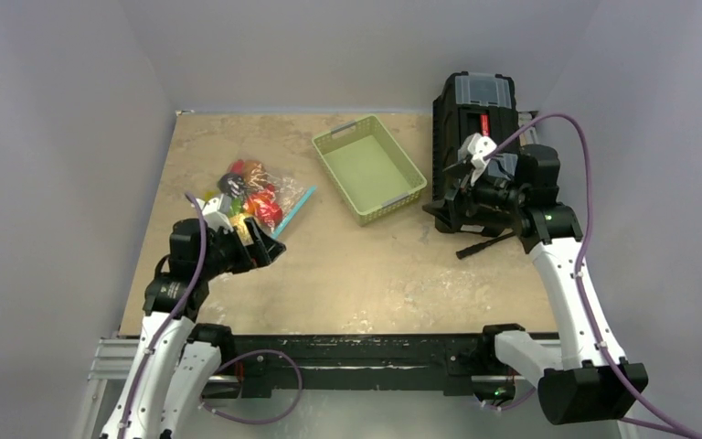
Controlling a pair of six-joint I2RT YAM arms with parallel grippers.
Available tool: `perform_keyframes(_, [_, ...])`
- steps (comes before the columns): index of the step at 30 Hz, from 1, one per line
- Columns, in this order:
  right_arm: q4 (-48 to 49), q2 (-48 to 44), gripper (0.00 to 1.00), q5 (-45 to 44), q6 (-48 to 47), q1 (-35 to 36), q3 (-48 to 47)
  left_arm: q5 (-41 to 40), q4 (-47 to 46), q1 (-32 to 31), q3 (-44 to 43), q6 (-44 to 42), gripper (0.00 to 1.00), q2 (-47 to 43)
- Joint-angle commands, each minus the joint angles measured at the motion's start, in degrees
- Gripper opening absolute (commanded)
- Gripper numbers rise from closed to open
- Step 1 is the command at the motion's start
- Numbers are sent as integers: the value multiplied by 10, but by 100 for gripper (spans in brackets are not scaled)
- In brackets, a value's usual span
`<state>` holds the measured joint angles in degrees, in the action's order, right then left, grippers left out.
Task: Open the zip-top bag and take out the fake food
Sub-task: Pick up the zipper food storage bag at the center of the board.
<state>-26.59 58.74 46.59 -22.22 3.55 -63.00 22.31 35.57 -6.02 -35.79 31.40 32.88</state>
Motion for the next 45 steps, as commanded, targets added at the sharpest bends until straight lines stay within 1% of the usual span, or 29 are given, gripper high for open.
perform_keyframes(1, [-57, 4, 99, 123, -144, 9, 19, -45, -35, -1, 20, 42, 100, 25])
perform_keyframes(4, [-60, 8, 99, 159, -174, 9, 35, -78, -53, -1, 43, 72, 99, 45])
perform_keyframes(7, [-82, 15, 99, 176, -212, 9, 37, -137, -74, -1, 68, 97, 96, 52])
perform_keyframes(10, [-86, 16, 99, 182, -222, 9, 49, -198, -89, -1, 94, 117, 96, 46])
perform_keyframes(14, [-93, 21, 99, 190, -234, 9, 55, -266, -140, -1, 133, 141, 93, 48])
perform_keyframes(16, [-101, 22, 99, 195, -244, 9, 54, -278, -176, 2, 145, 146, 92, 63])
perform_keyframes(18, [-106, 23, 99, 199, -249, 10, 54, -264, -211, 12, 149, 143, 89, 89])
perform_keyframes(21, [-116, 25, 99, 202, -260, 10, 53, -240, -258, 37, 150, 135, 80, 132])
perform_keyframes(23, [-120, 26, 99, 203, -265, 10, 52, -203, -290, 59, 156, 134, 72, 164])
perform_keyframes(25, [-124, 26, 99, 204, -270, 10, 53, -180, -320, 85, 160, 138, 68, 191])
perform_keyframes(27, [-126, 27, 99, 205, -271, 10, 53, -169, -341, 90, 163, 143, 65, 214])
perform_keyframes(28, [-128, 27, 99, 206, -271, 10, 53, -161, -345, 92, 163, 145, 62, 223])
perform_keyframes(29, [-129, 28, 99, 208, -272, 9, 52, -155, -372, 92, 165, 146, 59, 233])
perform_keyframes(33, [-134, 29, 99, 213, -276, 10, 52, -144, -402, 100, 173, 153, 47, 259])
perform_keyframes(39, [-150, 35, 99, 222, -292, 10, 48, -134, -428, 114, 183, 157, 26, 276])
perform_keyframes(40, [-151, 35, 99, 222, -293, 10, 48, -133, -428, 115, 184, 156, 21, 274])
perform_keyframes(43, [-153, 36, 99, 223, -295, 10, 48, -130, -423, 115, 187, 153, 4, 254])
perform_keyframes(44, [-154, 37, 99, 224, -297, 9, 48, -128, -417, 115, 187, 152, 1, 243])
perform_keyframes(45, [-155, 37, 99, 224, -298, 10, 48, -125, -408, 115, 186, 150, 0, 229])
